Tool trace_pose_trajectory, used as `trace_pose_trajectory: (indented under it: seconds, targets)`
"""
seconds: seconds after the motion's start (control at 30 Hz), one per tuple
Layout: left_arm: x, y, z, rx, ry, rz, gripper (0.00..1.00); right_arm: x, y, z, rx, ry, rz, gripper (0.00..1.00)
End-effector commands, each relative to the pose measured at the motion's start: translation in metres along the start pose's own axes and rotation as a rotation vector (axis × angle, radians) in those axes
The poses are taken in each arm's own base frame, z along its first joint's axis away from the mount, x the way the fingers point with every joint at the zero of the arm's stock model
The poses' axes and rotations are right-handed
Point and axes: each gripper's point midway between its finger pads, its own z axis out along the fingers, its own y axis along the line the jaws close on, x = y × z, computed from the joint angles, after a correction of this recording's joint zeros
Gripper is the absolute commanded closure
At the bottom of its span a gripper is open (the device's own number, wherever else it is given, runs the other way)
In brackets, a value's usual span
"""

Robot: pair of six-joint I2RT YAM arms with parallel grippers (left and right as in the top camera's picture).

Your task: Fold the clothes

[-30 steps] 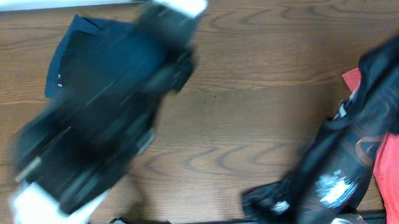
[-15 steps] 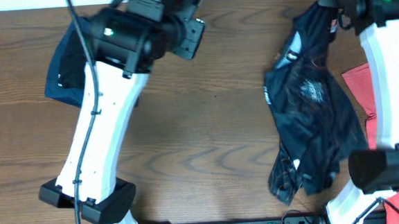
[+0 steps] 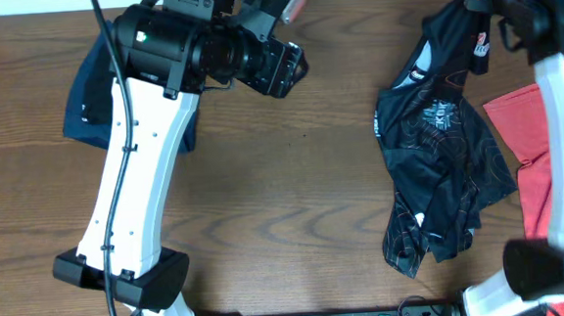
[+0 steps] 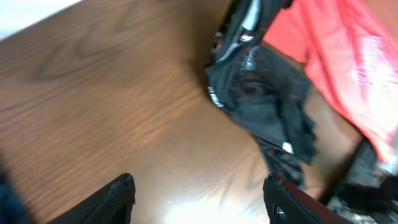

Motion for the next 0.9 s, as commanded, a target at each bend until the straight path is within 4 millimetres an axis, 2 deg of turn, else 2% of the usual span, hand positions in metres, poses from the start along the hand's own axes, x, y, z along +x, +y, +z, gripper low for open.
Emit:
trace_pose_trajectory:
  seconds: [0.0, 0.1, 0.17, 0.23, 0.3, 0.37, 0.47, 0.6, 0.67, 0.77, 0.87]
  targets:
    - [0.0, -0.017, 0.008, 0.136, -0.002, 0.038, 0.32, -0.034, 0.043, -0.064, -0.251, -0.147, 0.0, 0.99]
    - [-0.003, -0.023, -0.001, 0.144, -0.027, 0.051, 0.28, -0.073, 0.072, -0.134, -0.421, -0.357, -0.005, 0.99]
    - [-0.007, -0.032, -0.011, 0.164, -0.056, 0.067, 0.27, -0.09, 0.082, -0.182, -0.497, -0.478, -0.006, 0.99]
    - [-0.009, -0.042, -0.02, 0.193, -0.081, 0.081, 0.26, -0.097, 0.085, -0.224, -0.539, -0.57, -0.016, 0.99]
    - [-0.01, -0.051, -0.025, 0.231, -0.096, 0.091, 0.26, -0.099, 0.084, -0.257, -0.563, -0.633, -0.022, 0.99]
    - [-0.011, -0.065, -0.028, 0.304, -0.107, 0.102, 0.26, -0.1, 0.08, -0.279, -0.569, -0.681, -0.039, 0.99]
    - [-0.006, -0.087, -0.028, 0.393, -0.087, 0.104, 0.26, -0.1, 0.077, -0.295, -0.573, -0.714, -0.043, 0.99]
    - [0.008, -0.121, -0.025, 0.486, -0.019, 0.112, 0.26, -0.099, 0.077, -0.297, -0.564, -0.721, -0.065, 0.99]
    - [0.015, -0.135, -0.022, 0.494, 0.008, 0.158, 0.26, -0.099, 0.078, -0.29, -0.561, -0.707, -0.065, 0.99]
    - [0.022, -0.147, -0.018, 0.448, 0.032, 0.21, 0.22, -0.098, 0.08, -0.276, -0.557, -0.675, -0.064, 0.99]
    - [0.028, -0.15, -0.02, 0.34, 0.045, 0.246, 0.22, -0.097, 0.084, -0.265, -0.559, -0.651, -0.064, 0.99]
